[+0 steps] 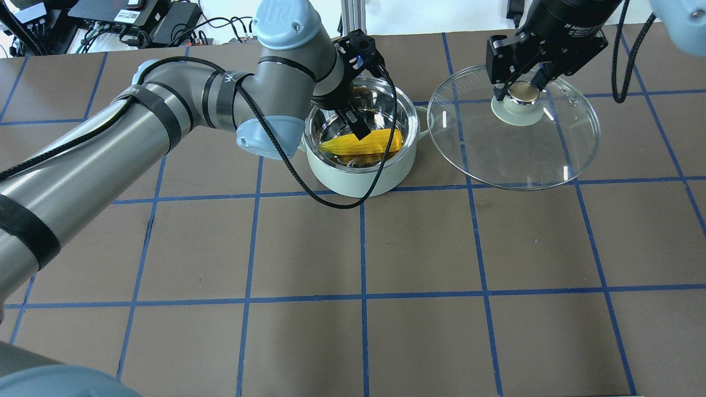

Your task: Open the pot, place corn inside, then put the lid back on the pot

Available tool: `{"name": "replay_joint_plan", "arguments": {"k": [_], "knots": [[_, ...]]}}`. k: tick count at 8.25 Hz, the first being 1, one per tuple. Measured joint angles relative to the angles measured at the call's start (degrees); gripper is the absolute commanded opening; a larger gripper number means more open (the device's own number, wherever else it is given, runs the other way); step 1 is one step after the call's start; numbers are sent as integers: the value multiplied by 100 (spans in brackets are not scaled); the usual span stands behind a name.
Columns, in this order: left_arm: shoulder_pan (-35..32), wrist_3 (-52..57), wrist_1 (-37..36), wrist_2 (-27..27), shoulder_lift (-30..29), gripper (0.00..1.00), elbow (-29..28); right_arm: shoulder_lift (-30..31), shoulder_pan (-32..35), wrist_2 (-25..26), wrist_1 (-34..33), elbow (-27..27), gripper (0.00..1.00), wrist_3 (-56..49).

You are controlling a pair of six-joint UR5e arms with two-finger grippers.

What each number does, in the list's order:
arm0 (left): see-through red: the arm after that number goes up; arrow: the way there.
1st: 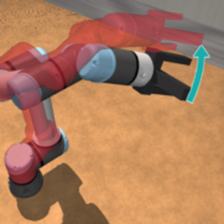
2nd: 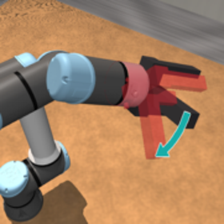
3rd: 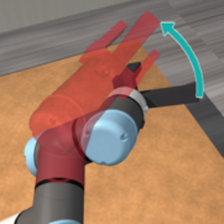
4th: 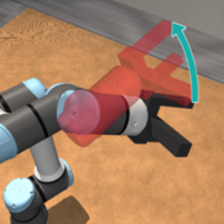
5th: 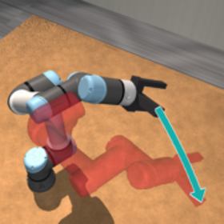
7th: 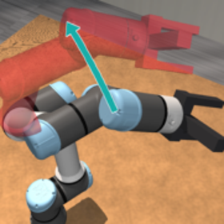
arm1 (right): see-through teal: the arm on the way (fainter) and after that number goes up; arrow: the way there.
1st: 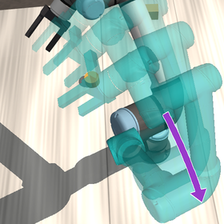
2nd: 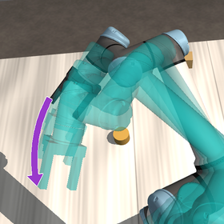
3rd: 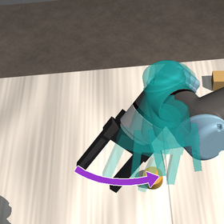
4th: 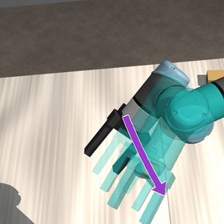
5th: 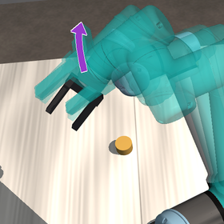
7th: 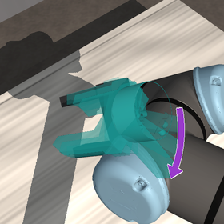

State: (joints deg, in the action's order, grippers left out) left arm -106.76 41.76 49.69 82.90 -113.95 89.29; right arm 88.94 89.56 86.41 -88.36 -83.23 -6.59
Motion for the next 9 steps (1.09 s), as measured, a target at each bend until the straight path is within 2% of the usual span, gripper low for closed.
{"name": "replay_joint_plan", "arguments": {"k": [3,5,7,9], "knots": [[186,-1147,300,-22,609,100,-7,-45,11,8,-201,37,16,24],[593,-1790,760,-6,966,100,-8,-222,149,27,-629,100,15,105],[1020,-1984,1434,48,1320,100,0,-637,631,81,-1197,184,15,666],[1196,-2777,2003,187,1750,100,36,-1283,1329,311,-2024,232,15,1610]]}}
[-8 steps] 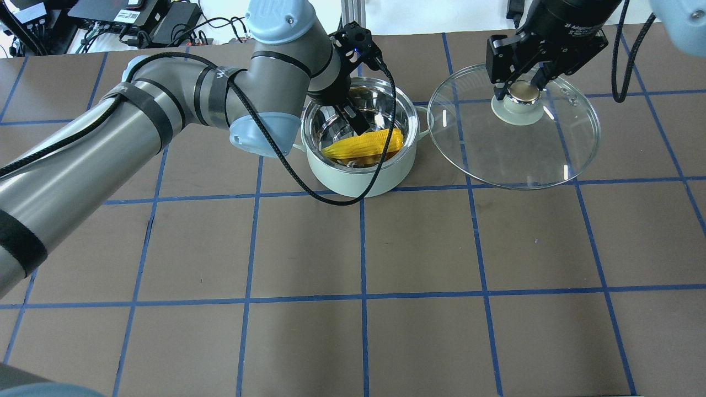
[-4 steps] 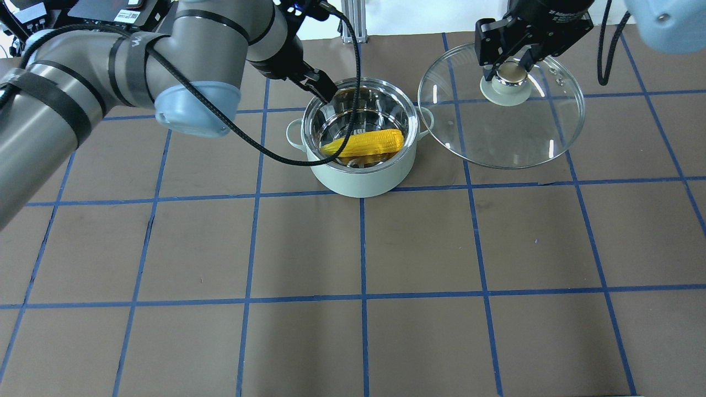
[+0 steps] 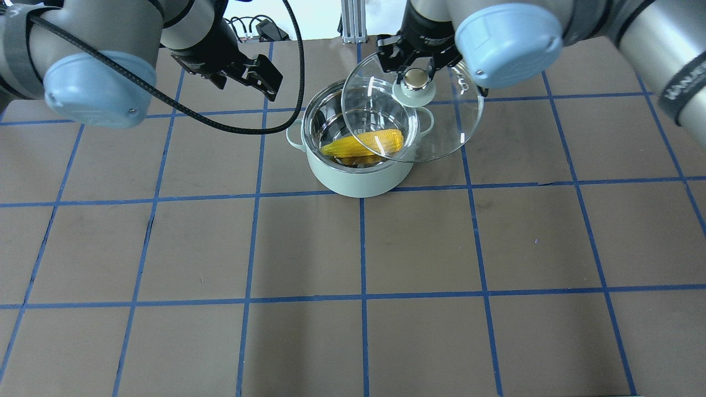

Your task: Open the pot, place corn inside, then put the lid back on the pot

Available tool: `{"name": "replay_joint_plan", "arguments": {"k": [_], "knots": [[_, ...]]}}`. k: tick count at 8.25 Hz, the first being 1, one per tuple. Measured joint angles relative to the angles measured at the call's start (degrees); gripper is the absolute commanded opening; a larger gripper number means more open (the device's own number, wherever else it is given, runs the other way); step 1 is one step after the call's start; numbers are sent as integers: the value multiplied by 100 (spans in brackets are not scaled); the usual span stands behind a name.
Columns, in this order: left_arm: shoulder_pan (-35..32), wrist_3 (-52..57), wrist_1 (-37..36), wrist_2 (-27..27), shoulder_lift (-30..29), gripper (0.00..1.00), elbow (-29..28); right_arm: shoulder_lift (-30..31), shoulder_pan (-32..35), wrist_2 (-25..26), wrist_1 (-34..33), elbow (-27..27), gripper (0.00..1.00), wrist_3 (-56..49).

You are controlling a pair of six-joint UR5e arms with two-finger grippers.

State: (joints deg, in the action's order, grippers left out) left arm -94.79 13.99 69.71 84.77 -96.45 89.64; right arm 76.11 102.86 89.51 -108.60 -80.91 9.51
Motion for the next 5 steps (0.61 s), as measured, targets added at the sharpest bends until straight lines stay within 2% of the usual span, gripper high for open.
{"name": "replay_joint_plan", "arguments": {"k": [2,4,5], "knots": [[45,-595,715,333,356,100,26,-489,427,81,-542,11,14,617],[137,-1323,1441,432,615,100,62,-782,533,74,-767,16,14,748],[209,-1539,1582,459,675,100,64,-893,544,70,-874,19,15,757]]}}
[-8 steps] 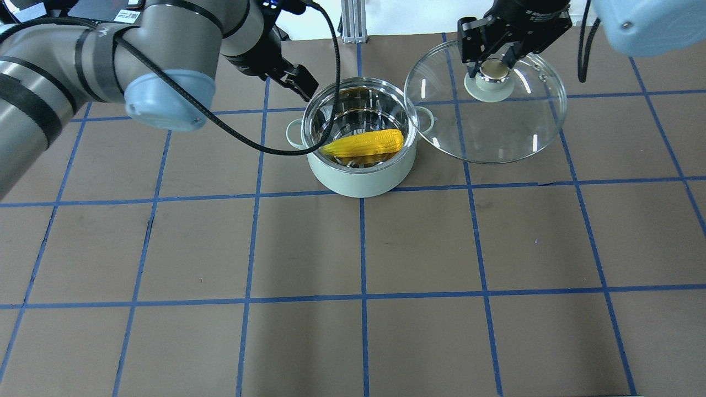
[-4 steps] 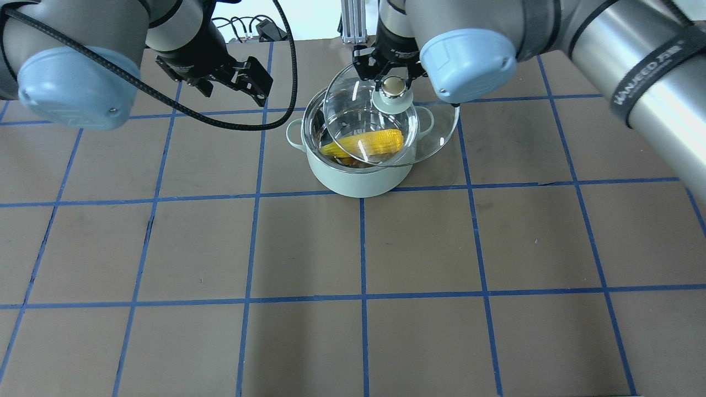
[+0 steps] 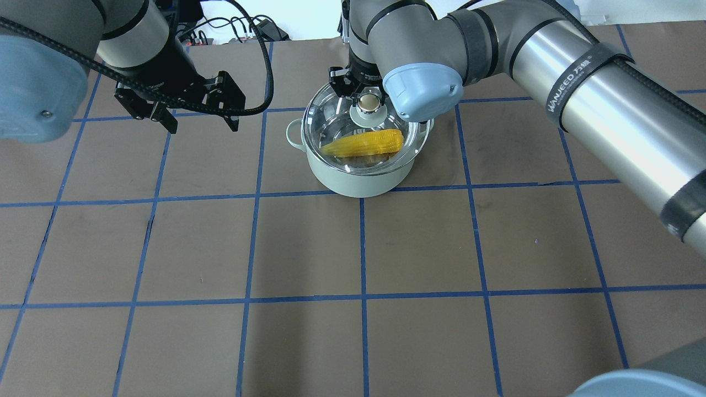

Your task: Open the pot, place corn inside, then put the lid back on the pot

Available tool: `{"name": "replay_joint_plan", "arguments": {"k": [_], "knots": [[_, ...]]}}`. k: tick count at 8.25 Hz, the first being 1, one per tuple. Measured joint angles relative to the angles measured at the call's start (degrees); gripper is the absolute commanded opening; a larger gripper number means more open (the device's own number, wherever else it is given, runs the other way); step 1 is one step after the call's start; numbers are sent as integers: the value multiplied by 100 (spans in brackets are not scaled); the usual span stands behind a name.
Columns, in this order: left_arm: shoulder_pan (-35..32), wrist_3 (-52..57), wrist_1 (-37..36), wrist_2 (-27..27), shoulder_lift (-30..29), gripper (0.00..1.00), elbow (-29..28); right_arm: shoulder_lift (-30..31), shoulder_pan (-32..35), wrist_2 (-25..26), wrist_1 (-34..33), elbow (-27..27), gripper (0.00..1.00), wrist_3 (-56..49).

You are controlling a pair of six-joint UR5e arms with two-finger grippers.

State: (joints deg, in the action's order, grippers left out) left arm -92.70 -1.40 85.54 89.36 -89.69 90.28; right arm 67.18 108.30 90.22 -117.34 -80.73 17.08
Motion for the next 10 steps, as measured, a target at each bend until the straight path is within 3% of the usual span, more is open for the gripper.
{"name": "replay_joint_plan", "arguments": {"k": [6,10], "knots": [[116,-227,99,692,12,100,111,-288,7,-11,-286,67,15,-80],[198,-165,25,243,-48,100,119,-420,20,-18,-437,125,15,-38]]}}
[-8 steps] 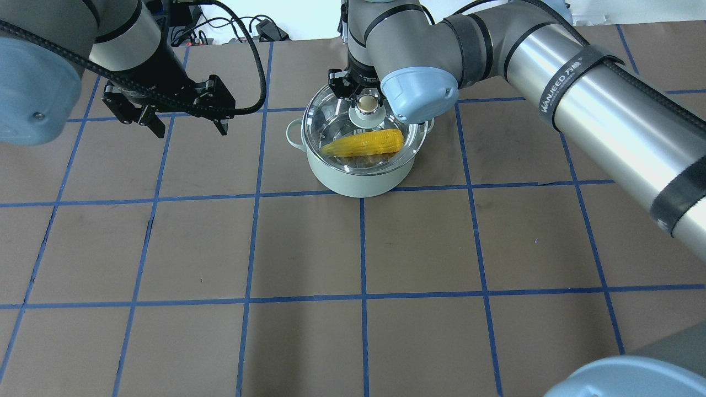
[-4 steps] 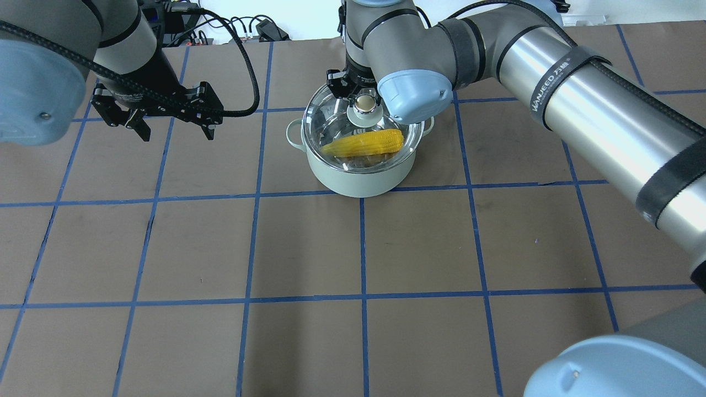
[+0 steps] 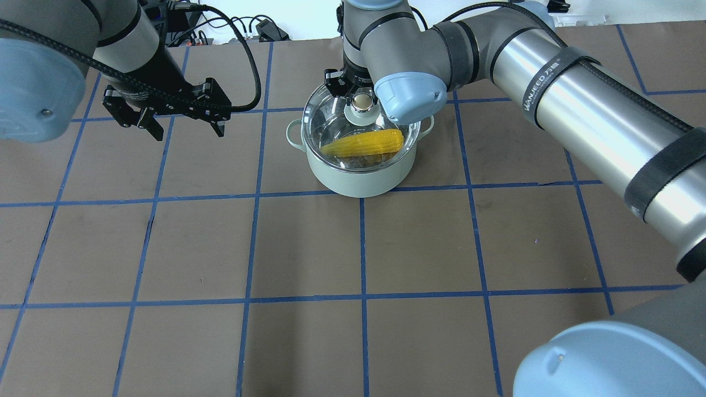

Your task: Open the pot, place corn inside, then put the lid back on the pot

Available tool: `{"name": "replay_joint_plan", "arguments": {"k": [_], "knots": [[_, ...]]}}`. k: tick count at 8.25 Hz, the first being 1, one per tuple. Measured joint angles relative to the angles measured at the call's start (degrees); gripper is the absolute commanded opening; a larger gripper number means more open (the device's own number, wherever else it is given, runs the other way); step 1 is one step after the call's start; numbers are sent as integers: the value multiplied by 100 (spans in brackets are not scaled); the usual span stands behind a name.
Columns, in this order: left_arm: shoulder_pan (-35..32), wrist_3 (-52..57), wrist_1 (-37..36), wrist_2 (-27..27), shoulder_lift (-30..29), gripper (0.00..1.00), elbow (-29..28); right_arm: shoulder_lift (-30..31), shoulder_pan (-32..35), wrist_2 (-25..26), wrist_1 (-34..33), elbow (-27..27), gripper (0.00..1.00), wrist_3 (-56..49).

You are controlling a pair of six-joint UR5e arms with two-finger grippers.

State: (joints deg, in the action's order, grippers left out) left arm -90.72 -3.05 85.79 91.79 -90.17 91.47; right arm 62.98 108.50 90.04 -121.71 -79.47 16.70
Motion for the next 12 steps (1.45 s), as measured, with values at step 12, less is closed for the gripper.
{"name": "replay_joint_plan", "arguments": {"k": [12], "knots": [[312,-19,22,-509,48,100,19,-101,5,-39,-10,62,23,8]]}}
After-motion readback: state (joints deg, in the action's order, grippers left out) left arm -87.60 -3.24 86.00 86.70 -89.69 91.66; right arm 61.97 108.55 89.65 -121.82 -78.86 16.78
